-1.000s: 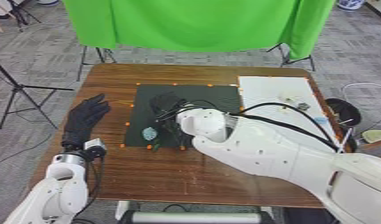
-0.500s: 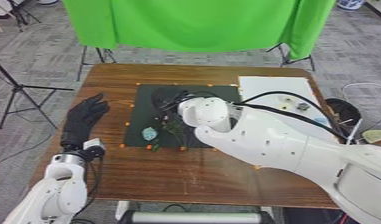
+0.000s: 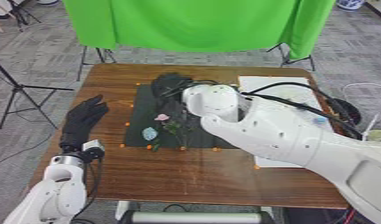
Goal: Arrange flowers
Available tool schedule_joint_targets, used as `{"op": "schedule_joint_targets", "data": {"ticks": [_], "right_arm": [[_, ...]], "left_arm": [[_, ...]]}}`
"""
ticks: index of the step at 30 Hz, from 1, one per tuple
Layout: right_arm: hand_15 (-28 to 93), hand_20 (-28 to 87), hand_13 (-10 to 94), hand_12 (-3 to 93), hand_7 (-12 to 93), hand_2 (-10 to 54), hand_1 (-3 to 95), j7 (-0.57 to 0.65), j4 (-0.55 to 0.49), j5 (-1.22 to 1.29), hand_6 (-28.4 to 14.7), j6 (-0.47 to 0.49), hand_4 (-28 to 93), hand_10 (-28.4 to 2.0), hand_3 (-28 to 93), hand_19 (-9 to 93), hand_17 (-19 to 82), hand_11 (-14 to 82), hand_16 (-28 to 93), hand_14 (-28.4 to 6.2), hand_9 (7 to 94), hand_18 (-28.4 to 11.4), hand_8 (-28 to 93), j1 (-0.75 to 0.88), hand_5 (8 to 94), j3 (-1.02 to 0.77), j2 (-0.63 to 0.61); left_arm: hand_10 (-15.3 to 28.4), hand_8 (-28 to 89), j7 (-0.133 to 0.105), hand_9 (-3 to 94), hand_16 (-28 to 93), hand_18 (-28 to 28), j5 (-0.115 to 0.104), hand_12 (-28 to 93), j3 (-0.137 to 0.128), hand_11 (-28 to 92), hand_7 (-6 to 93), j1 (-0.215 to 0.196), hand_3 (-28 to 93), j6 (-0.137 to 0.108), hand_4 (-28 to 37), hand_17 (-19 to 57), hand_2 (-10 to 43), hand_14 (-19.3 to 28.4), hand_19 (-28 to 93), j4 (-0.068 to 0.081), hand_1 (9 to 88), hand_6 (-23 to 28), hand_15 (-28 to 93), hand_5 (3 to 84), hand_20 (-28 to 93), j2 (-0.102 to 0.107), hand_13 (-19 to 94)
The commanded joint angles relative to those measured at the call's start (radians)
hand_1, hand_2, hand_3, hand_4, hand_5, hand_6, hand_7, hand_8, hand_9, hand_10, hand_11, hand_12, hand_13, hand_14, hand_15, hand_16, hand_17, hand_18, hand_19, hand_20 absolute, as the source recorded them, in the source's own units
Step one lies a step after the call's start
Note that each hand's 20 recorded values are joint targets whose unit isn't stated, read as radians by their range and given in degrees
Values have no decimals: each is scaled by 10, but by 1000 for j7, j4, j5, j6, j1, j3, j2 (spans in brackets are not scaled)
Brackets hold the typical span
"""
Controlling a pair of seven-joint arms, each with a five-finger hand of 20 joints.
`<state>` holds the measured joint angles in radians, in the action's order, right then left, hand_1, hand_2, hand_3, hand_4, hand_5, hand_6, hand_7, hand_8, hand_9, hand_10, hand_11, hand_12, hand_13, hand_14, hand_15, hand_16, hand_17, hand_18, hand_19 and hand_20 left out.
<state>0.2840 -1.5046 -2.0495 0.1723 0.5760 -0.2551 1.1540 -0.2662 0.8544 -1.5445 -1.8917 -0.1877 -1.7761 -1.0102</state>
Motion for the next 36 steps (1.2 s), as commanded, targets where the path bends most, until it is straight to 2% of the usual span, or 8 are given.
{"op": "schedule_joint_targets", "data": {"ticks": [1, 7, 9, 10, 16, 19, 23, 36], "right_arm": [[556, 530, 863, 174, 169, -95, 279, 58, -231, 62, 16, -51, -153, -132, 693, 932, 598, 105, 332, -37, 624, -130, -104, 14, 537, -228, -327], [558, 527, 856, 179, 146, -95, 248, 122, -352, 55, 2, -109, -155, -141, 677, 932, 591, 93, 330, -42, 617, -136, -90, 230, 535, -519, -536], [558, 528, 856, 180, 137, -95, 243, 139, -377, 34, -4, -111, -157, -145, 670, 932, 590, 90, 329, -44, 618, -137, -86, 336, 534, -622, -597], [559, 529, 855, 181, 134, -95, 238, 158, -389, 28, -6, -107, -157, -148, 664, 932, 590, 89, 329, -44, 618, -139, -84, 398, 534, -682, -625], [561, 533, 851, 182, 124, -95, 227, 226, -353, 32, -9, -70, -155, -155, 652, 932, 585, 87, 328, -52, 617, -145, -78, 668, 528, -920, -683], [562, 533, 850, 182, 122, -95, 226, 250, -309, 30, -9, -51, -154, -156, 652, 932, 583, 87, 326, -54, 617, -146, -76, 709, 527, -937, -690], [562, 533, 851, 183, 124, -95, 227, 282, -257, 17, -6, -30, -153, -155, 650, 932, 583, 88, 324, -55, 621, -148, -74, 739, 530, -938, -700], [569, 532, 854, 186, 144, -95, 237, 323, -213, 44, 6, 23, -150, -140, 646, 932, 582, 111, 318, -61, 656, -153, -82, 931, 559, -1041, -691]], "left_arm": [[127, -70, 5, 456, -14, 130, 2, 112, -23, 172, 145, -40, 718, -1, -283, 75, -36, 162, 93, -18, 171, 20, 168, 470, 160, -15, 378], [128, -70, -2, 457, -14, 130, -1, 113, -40, 173, 147, -66, 721, -2, -283, 75, -41, 163, 93, -24, 169, 20, 168, 469, 159, -24, 379], [127, -70, 0, 457, -14, 130, 2, 113, -40, 173, 146, -67, 722, 2, -283, 75, -42, 163, 93, -25, 169, 20, 168, 470, 159, -25, 379], [127, -70, 0, 457, -14, 130, 3, 113, -36, 172, 146, -58, 722, 8, -283, 75, -42, 163, 92, -20, 169, 20, 168, 470, 159, -24, 379], [127, -70, 3, 457, -13, 130, 4, 113, -42, 172, 146, -68, 722, 8, -283, 76, -46, 162, 91, -24, 169, 20, 168, 469, 159, -25, 379], [127, -70, 2, 457, -13, 130, 4, 113, -45, 172, 146, -73, 722, 8, -283, 76, -47, 162, 92, -27, 169, 19, 167, 468, 159, -28, 379], [127, -70, 3, 457, -13, 131, 10, 113, -37, 171, 145, -63, 722, 16, -283, 75, -47, 162, 92, -23, 169, 20, 166, 468, 160, -25, 380], [128, -70, 8, 458, -12, 130, 9, 113, -46, 172, 146, -78, 717, 14, -283, 75, -45, 162, 91, -29, 171, 19, 166, 468, 159, -26, 379]]}}
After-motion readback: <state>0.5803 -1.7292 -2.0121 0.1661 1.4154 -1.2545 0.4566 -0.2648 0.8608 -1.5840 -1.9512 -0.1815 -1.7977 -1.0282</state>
